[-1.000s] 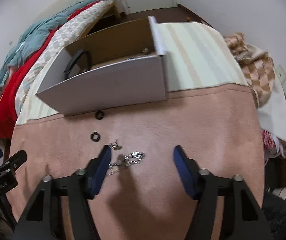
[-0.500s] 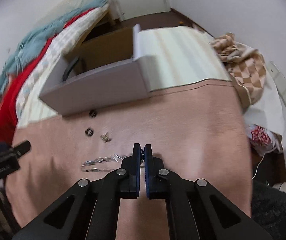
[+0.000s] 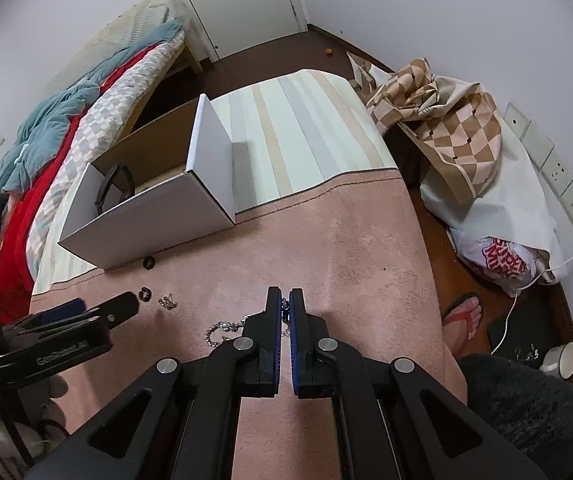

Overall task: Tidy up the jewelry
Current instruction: 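Grasp a black ring with the left tool while the right tool grasps a silver necklace, then lower the black ring into the box with the left tool while the right tool drops the necklace in, then move both tools back over the table and grasp the silver earring with the right tool, then grasp the second black ring with the left tool while the right tool holds the earring, then carry the ring into the box with the left tool while the right tool carries the earring in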

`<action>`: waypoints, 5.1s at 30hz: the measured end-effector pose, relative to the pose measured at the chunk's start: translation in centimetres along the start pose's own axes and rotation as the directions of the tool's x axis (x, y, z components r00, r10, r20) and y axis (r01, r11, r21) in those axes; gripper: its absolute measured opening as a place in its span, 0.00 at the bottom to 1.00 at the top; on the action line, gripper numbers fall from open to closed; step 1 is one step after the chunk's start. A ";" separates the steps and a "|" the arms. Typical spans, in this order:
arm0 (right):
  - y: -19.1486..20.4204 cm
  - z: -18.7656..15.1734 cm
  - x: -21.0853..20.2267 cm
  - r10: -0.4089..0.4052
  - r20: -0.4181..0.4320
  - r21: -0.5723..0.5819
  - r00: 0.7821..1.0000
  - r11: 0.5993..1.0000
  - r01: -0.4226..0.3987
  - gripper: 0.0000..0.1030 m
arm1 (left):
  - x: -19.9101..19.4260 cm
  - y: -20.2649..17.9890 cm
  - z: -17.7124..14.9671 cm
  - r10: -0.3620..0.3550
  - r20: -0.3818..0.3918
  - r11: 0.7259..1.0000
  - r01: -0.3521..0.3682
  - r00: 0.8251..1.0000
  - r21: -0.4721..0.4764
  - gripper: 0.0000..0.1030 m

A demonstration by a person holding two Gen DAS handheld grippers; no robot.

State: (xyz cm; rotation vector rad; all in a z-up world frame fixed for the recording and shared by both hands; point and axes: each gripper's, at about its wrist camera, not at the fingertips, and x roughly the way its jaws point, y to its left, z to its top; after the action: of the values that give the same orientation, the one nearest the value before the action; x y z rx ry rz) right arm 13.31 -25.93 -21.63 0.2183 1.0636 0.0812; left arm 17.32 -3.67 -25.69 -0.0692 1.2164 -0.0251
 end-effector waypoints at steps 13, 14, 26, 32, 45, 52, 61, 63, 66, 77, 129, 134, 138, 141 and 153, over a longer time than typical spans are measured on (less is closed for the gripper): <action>-0.3 -0.3 0.7 -0.003 -0.013 0.009 1.000 1.000 0.003 0.03 | 0.6 -2.1 0.4 -0.032 0.020 0.996 0.031 0.999 0.082 0.09; -0.2 -0.3 0.7 -0.003 -0.014 0.007 1.000 1.000 0.003 0.03 | 0.6 -1.8 0.5 -0.034 0.020 0.996 0.032 0.999 0.080 0.09; 1.9 0.8 -1.9 0.050 0.033 -0.029 0.998 0.998 -0.049 0.03 | -3.0 -1.3 -0.2 -0.049 0.085 0.994 0.041 0.995 0.097 0.09; 3.9 3.2 -5.7 0.120 0.092 -0.073 0.989 0.991 -0.113 0.03 | -7.2 -0.6 1.4 -0.098 0.143 0.992 0.085 0.985 0.094 0.09; 10.1 13.6 -8.9 0.255 0.173 -0.192 0.951 0.956 -0.222 0.03 | -10.5 1.8 11.5 -0.182 0.149 0.983 0.174 0.972 0.060 0.09; 11.7 16.1 -2.1 0.222 0.031 -0.213 0.975 0.954 -0.211 0.03 | -6.3 2.3 15.3 -0.178 0.062 0.983 0.175 0.982 0.054 0.09; 11.0 15.7 3.3 0.199 -0.149 -0.205 0.969 0.952 -0.227 0.05 | -3.5 2.0 17.4 -0.148 -0.007 0.988 0.148 0.989 0.032 0.21; 10.8 15.4 3.8 0.182 -0.172 -0.213 0.968 0.953 -0.217 0.05 | -3.7 2.3 17.6 -0.129 0.011 0.991 0.129 0.992 0.023 0.49; 10.4 15.0 3.4 0.163 -0.162 -0.218 0.973 0.956 -0.196 0.29 | -4.7 3.1 17.4 -0.105 0.058 0.994 0.105 0.993 0.005 0.68; 9.5 13.1 -0.2 0.021 -0.050 -0.260 0.999 0.965 -0.034 0.91 | -8.1 4.7 12.5 0.083 0.181 0.996 -0.084 0.980 -0.001 0.98; 5.2 0.1 1.8 -0.012 0.040 -0.155 0.999 0.988 0.018 0.12 | -1.0 2.7 -0.4 0.160 0.066 0.983 -0.154 0.985 -0.097 0.99; 1.8 1.4 1.2 -0.061 0.067 -0.070 0.996 0.995 0.066 0.12 | 0.5 -0.8 1.0 0.143 0.093 0.988 -0.136 0.985 -0.076 0.96; 0.4 2.1 1.3 -0.088 0.082 -0.030 0.993 0.995 0.091 0.12 | 1.3 -2.6 1.4 0.163 0.112 0.986 -0.158 0.980 -0.049 0.77; -0.5 2.5 1.2 -0.097 0.091 -0.013 0.991 0.995 0.098 0.12 | 1.7 -3.0 1.3 0.158 0.121 0.987 -0.154 0.980 -0.047 0.60; -0.7 2.9 0.6 -0.091 0.114 0.008 0.989 0.996 0.091 0.12 | 0.8 -4.6 0.6 0.108 0.148 0.993 -0.112 0.983 0.018 0.09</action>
State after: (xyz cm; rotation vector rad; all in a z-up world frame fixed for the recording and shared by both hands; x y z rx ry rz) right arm 16.08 -26.88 -20.98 0.1742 0.9587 -0.0148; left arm 18.24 -8.26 -25.96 0.0197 1.0707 0.0598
